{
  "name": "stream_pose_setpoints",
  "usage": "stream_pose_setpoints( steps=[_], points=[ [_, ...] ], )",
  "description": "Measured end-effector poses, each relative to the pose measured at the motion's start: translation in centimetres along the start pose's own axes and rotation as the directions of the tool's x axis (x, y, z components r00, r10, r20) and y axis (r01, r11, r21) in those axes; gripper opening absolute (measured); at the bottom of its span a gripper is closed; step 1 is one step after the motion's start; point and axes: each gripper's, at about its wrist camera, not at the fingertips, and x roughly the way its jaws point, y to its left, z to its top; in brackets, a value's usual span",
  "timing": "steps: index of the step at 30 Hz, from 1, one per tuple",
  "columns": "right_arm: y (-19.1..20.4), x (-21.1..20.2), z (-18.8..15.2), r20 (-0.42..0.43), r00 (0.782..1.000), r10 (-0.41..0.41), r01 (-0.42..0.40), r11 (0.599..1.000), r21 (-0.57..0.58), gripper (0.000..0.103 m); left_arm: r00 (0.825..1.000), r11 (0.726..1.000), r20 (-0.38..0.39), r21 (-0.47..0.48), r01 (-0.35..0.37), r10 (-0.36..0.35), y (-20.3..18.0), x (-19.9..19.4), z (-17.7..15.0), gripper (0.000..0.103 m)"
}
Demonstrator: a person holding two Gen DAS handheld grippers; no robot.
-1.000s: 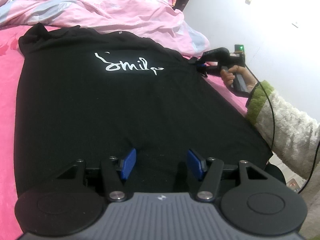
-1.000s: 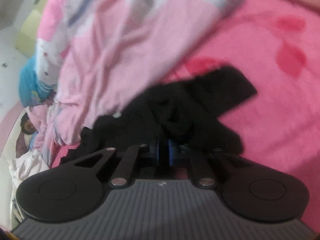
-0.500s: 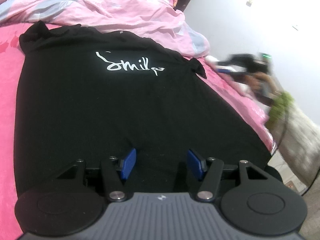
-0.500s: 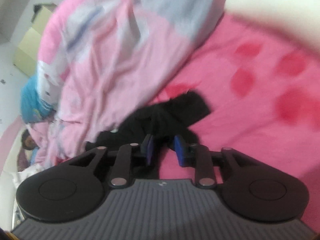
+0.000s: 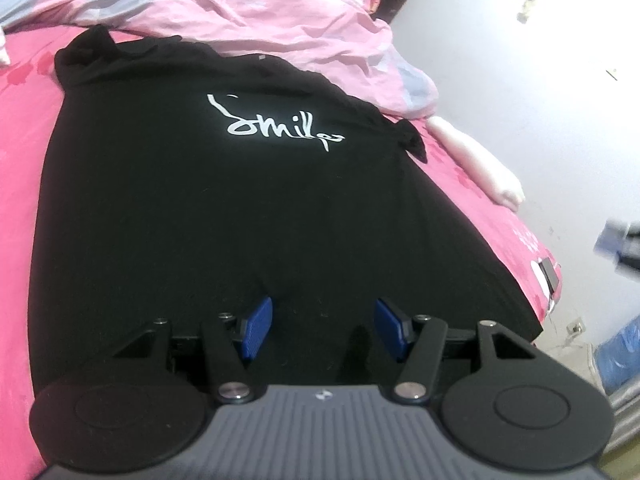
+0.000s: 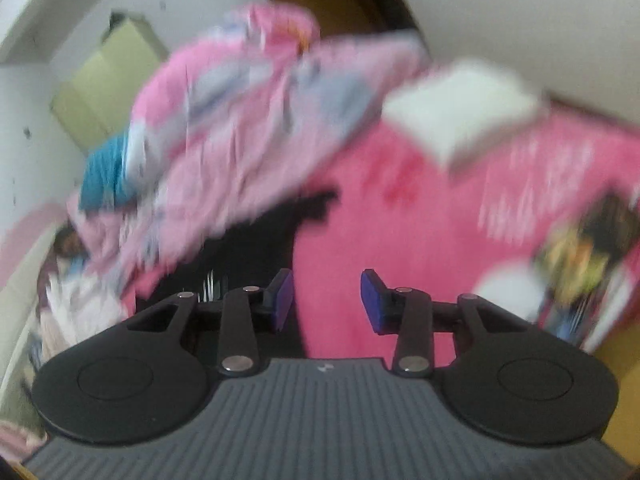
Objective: Fold clothes
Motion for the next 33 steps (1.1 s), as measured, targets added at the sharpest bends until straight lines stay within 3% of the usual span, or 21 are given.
stream_pose_setpoints(
  steps=[4,10,12,14,24,29,33],
  points=[
    [-0.1,4.9,-7.1,-0.116,0.993,0.029,-0.026,0.999,0.025,0.030,1.000,1.000,-0.009,0.001,-0.022,0.022,-0.4,0.1,0.2,0.058],
    [0.4,6.5,-10.2,-0.131,0.991,0.040,-0.045,0.998,-0.041,0.024,0.998,0.998,-0.015,0.023,-0.053,0.054,-1.0,0.2,0.2,0.058],
    [0.3,7.0,-10.7,-0.144,0.989,0.034,-0.042,0.998,-0.052,0.009,0.998,0.998,-0.013,0.022,-0.058,0.059,-1.1,0.3,0.1,0.058],
    [0.3,6.7,-10.9,-0.132,0.990,0.049,-0.056,0.997,-0.049,0.003,0.998,0.998,-0.012,0.022,-0.062,0.062,-1.1,0.3,0.1,0.058],
    [-0.9,5.4,-11.1,-0.107,0.994,0.036,-0.036,0.999,-0.001,0.006,0.998,0.998,-0.021,0.024,-0.060,0.061,-1.0,0.3,0.2,0.058],
    [0.6,4.0,-9.1,-0.026,1.000,0.017,-0.019,0.997,-0.074,0.007,0.998,0.997,-0.020,0.036,-0.066,0.067,-1.2,0.2,0.1,0.058],
    [4.7,8.0,-8.3,-0.031,0.998,0.063,-0.069,0.964,-0.258,0.006,0.997,0.997,-0.015,0.044,-0.070,0.071,-1.3,0.3,0.0,0.058]
  ],
)
